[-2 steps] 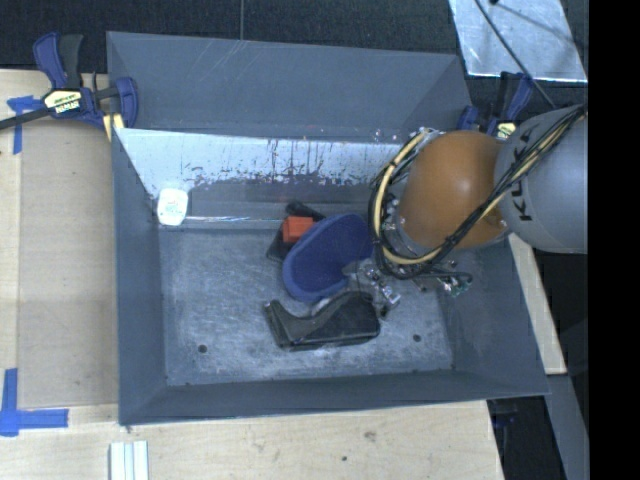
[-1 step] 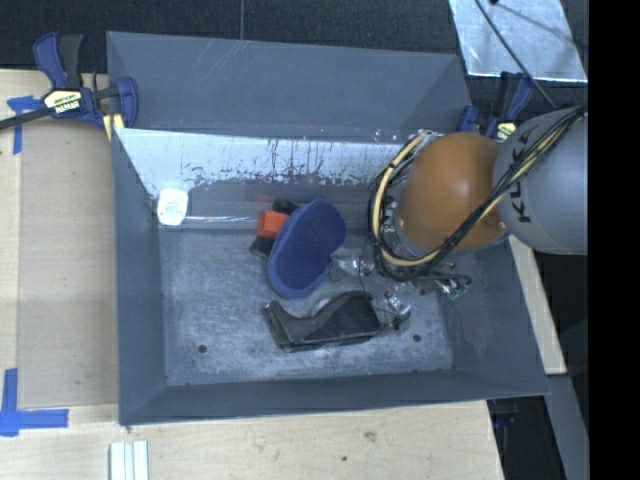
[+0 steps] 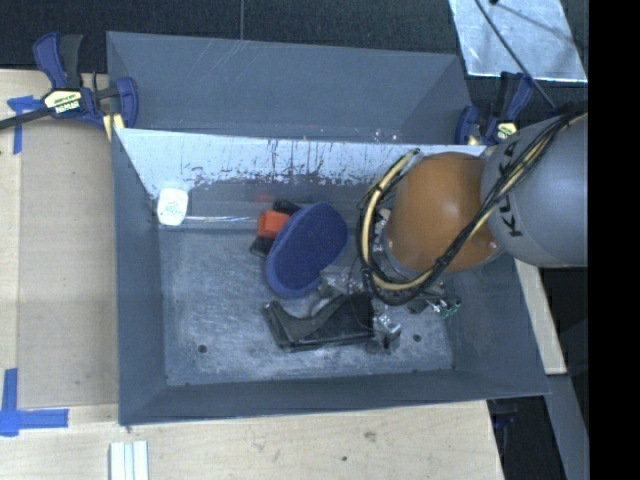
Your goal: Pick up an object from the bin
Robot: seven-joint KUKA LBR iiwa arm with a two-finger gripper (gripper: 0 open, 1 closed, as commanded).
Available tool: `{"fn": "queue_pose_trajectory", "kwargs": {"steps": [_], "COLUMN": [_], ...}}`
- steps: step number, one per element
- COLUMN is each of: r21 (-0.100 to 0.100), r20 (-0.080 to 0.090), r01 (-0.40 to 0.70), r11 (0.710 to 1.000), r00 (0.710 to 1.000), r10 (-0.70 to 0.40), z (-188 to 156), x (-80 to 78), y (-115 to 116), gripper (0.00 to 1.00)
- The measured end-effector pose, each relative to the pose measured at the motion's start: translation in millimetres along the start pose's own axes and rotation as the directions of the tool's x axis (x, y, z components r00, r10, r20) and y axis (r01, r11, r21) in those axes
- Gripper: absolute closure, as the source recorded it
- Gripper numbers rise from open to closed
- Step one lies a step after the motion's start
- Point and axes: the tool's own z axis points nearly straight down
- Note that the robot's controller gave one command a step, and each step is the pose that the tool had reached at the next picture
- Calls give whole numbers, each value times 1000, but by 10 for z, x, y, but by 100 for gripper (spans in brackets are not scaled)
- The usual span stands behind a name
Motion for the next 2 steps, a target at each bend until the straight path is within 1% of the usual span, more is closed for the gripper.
{"fn": "queue_pose_trajectory", "kwargs": {"steps": [1,2], "r21": [4,8], "r20": [3,11], "r01": [-1,11], "r11": [1000,1000], "r00": [1000,1000], "r10": [1,-11], "z": [-11,-1666], "x": [-9,-16], "y": [-26,39], "gripper": [100,100]}}
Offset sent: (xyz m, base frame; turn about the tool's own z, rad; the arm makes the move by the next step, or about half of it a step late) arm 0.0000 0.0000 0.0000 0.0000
